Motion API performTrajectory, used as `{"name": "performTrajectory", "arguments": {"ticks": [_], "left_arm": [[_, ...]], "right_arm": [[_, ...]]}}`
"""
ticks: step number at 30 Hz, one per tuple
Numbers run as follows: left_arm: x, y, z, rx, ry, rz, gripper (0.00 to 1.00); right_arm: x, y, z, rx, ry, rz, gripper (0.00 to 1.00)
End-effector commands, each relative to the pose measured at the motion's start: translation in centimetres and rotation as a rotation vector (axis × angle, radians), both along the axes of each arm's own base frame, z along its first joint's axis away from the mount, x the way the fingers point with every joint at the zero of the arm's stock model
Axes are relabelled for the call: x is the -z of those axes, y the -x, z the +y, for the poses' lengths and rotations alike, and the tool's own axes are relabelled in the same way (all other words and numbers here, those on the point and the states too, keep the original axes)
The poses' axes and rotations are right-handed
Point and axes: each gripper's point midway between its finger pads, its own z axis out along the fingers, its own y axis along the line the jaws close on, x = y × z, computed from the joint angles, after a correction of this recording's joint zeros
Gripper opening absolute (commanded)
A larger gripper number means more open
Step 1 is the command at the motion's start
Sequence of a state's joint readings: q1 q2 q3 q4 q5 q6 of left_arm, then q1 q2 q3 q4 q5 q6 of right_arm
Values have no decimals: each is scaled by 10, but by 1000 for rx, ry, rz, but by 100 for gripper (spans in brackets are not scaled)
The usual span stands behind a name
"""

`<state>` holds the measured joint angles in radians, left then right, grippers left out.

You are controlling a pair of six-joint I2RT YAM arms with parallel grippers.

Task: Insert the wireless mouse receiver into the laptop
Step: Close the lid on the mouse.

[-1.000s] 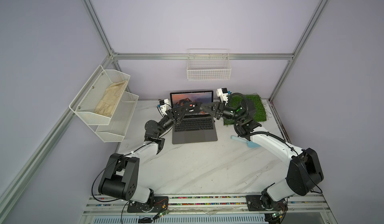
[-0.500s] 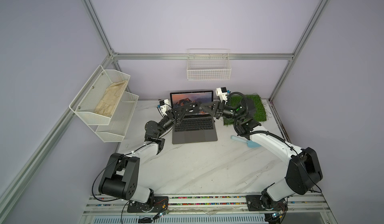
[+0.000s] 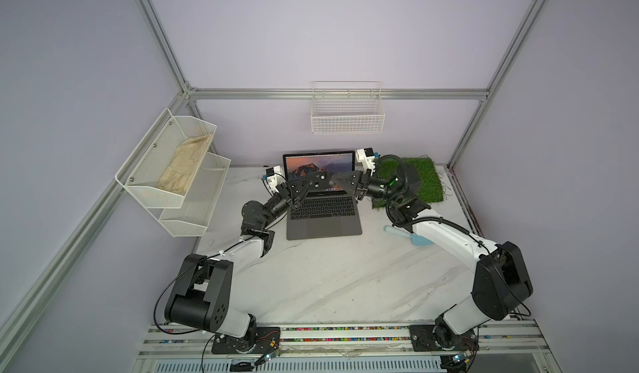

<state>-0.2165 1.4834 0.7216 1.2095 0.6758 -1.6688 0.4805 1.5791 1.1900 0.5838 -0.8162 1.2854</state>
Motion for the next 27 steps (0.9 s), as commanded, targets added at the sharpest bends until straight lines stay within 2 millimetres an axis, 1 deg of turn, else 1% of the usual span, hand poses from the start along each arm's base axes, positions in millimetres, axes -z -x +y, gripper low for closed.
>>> {"name": "performTrajectory", "arguments": {"ticks": [1, 3, 7, 17, 27], "left_arm": [[-14, 11, 3, -1, 30, -66, 0], [-14, 11, 3, -1, 30, -67, 0], [-14, 11, 2, 0, 30, -69, 0], [-15, 12, 2, 8, 28, -72, 0], [-16, 12, 1, 12, 28, -73, 0]], "right_arm": [[0, -7, -9, 61, -5, -1, 0], [-3, -7, -11, 66, -8, -9, 0], [-1, -9, -13, 77, -7, -5, 0], [24, -15, -8, 55, 27, 62, 0], [33, -21, -5, 53, 55, 80, 0]]}}
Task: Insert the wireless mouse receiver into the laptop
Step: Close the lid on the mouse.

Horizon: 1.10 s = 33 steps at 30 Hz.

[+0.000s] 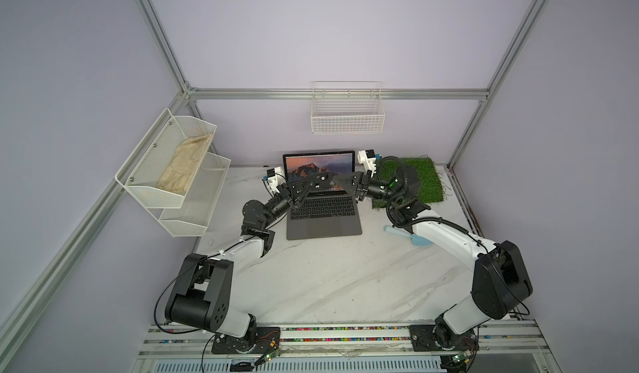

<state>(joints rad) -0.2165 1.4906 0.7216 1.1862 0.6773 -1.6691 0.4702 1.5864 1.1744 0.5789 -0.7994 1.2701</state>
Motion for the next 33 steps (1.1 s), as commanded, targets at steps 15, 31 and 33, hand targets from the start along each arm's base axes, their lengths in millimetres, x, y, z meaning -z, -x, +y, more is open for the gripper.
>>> {"name": "performTrajectory", "arguments": {"ticks": [15, 31, 33], "left_arm": [[-24, 16, 1, 16, 34, -103, 0], [-21, 14, 1, 14, 33, -96, 0], [-20, 13, 2, 11, 34, -92, 0]], "right_arm": [[33, -21, 4, 20, 67, 88, 0], [33, -23, 3, 37, 94, 101, 0], [31, -23, 2, 39, 94, 100, 0]]}}
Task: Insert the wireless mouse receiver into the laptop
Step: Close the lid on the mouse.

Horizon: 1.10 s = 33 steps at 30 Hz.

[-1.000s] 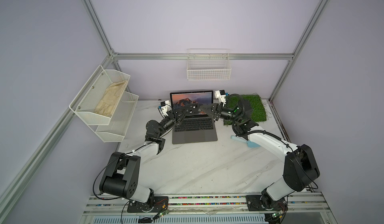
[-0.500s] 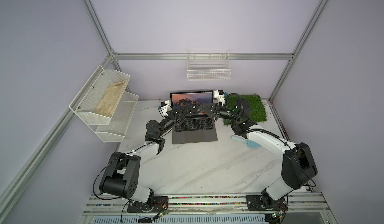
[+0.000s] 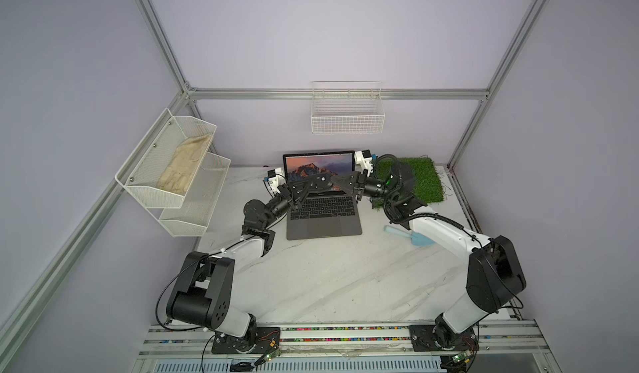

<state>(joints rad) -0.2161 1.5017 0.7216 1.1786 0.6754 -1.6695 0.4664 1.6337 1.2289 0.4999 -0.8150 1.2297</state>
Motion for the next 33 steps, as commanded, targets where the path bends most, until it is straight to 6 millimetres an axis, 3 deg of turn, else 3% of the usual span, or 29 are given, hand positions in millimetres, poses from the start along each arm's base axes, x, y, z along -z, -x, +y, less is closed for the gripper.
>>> {"name": "performTrajectory", "arguments": {"ticks": [1, 33], "left_arm": [[-25, 16, 2, 13, 37, -108, 0], [-17, 14, 1, 13, 33, -88, 0]], "right_arm": [[20, -12, -4, 51, 51, 78, 1], [9, -17, -7, 94, 126, 33, 16]]}}
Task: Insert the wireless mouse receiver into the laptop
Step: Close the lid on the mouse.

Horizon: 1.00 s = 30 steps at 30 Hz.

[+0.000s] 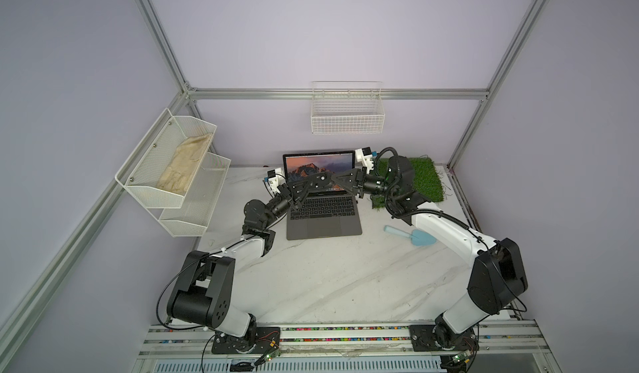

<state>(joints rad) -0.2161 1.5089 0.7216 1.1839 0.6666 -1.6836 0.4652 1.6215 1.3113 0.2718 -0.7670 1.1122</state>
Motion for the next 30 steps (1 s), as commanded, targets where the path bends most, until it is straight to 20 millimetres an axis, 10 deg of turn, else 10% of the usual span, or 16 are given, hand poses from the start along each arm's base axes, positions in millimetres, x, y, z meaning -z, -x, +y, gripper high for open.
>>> {"name": "performTrajectory", "arguments": {"ticks": [1, 30], "left_arm": [[-18, 15, 0, 16, 22, -99, 0], [-8, 7, 7, -60, 52, -51, 0]], "right_arm": [[6, -9, -5, 45, 33, 23, 16], [8, -1, 4, 60, 93, -9, 17]]}}
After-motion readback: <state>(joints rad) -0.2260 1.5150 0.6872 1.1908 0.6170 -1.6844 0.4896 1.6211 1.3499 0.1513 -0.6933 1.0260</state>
